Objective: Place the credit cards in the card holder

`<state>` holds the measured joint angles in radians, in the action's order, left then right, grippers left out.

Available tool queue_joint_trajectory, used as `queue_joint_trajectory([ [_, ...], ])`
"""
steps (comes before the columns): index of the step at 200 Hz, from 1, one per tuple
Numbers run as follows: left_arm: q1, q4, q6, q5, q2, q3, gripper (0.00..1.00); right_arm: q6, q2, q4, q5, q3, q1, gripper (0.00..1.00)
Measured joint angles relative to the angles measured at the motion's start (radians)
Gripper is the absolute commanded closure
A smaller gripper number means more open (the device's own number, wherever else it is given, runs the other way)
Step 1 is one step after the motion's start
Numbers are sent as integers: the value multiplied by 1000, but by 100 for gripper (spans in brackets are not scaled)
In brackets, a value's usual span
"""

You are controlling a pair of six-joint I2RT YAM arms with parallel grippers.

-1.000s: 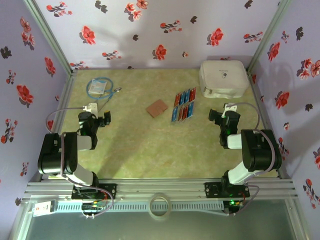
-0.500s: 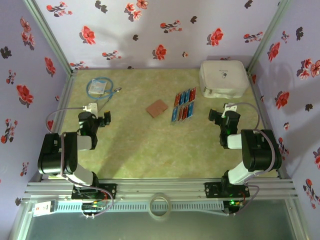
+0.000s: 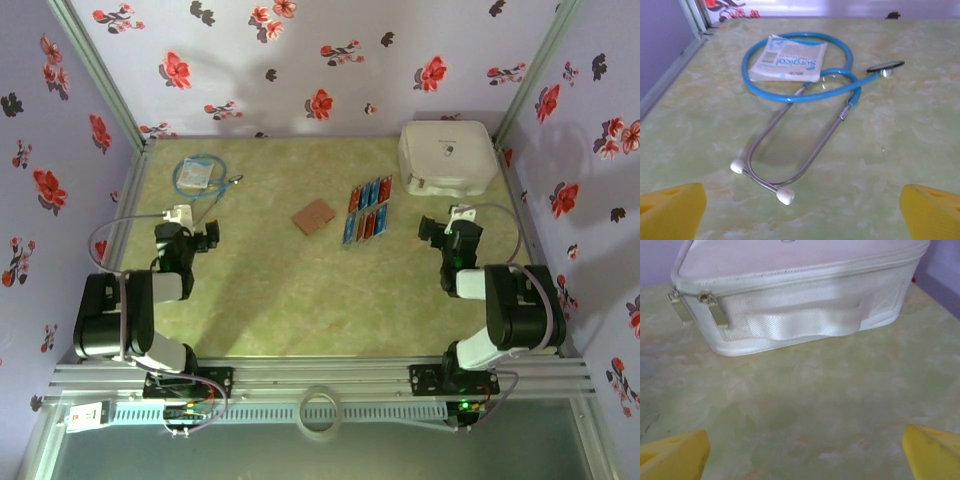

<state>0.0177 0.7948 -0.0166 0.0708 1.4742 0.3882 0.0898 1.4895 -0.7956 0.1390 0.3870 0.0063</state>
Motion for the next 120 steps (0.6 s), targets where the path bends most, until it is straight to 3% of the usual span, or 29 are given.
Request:
queue_joint_trajectory([
  [45,0,-132,-20,42,-127,49,0,72,-212,250,66,93,0,1],
  [81,-3,-305,-134,80,-260,142,0,326,-322,523,175,234,-2,1],
  [120,-71,-505,-296,94,-409,284,0,462,-359,691,53,328,1,1],
])
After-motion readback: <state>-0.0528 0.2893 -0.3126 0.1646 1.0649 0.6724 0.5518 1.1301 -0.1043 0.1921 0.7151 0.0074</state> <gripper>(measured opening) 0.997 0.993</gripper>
